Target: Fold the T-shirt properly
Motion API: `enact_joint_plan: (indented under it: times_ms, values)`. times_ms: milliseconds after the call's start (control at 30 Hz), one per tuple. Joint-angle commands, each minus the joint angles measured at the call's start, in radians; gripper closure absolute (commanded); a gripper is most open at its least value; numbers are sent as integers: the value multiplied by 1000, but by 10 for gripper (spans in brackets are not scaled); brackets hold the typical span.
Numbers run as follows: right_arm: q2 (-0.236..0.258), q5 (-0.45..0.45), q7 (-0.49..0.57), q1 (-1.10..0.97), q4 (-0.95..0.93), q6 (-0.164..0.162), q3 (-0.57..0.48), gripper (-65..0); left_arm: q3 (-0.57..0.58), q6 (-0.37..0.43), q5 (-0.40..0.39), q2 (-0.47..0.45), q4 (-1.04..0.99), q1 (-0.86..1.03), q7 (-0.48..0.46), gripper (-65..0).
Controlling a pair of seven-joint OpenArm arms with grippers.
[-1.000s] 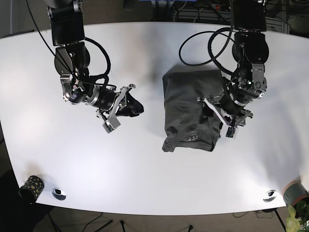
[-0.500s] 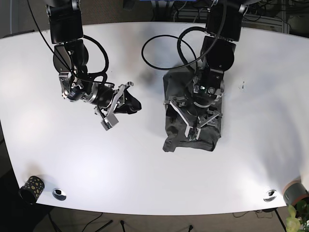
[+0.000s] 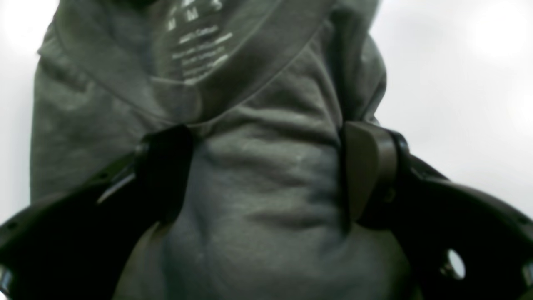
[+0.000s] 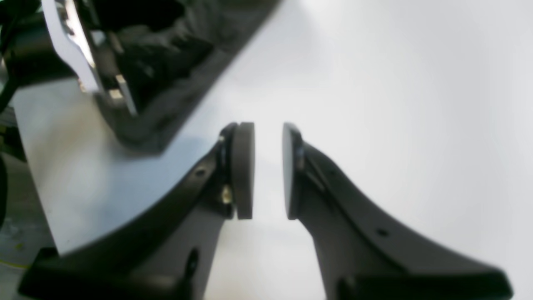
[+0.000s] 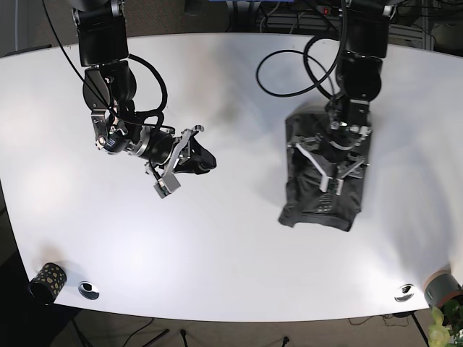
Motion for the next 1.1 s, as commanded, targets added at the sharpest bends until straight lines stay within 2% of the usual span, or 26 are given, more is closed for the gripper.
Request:
enact_joint_plan:
  times_ms: [0, 167, 333, 500, 600, 700, 867, 1067]
  values:
    - [6, 21, 24, 18, 20, 4, 35, -101, -73, -70, 88, -70, -22, 14, 184, -510]
    - [-3, 21, 24, 20, 20, 4, 53, -101, -261, -281, 90, -176, -67, 11, 218, -510]
    - [1, 19, 24, 18, 38, 4, 52, -101, -382, -393, 90, -308, -254, -50, 218, -510]
    - [3, 13, 24, 12, 80, 2, 52, -101, -430, -453, 88, -437, -480, -142, 207, -507]
    - [3, 13, 24, -8, 110, 2, 53, -101, -436, -496, 88, -512, -609, -184, 155, -507]
    - [3, 12, 24, -11, 123, 2, 53, -101, -436, -505, 88, -564, -681, -204, 101, -507]
    - [3, 12, 24, -14, 126, 2, 53, -101, -439, -527, 85, -635, -685, -210, 84, -507]
    - [3, 12, 24, -14, 126, 2, 53, -101, -441, -561, -25, -673, -497, -201, 90, -506]
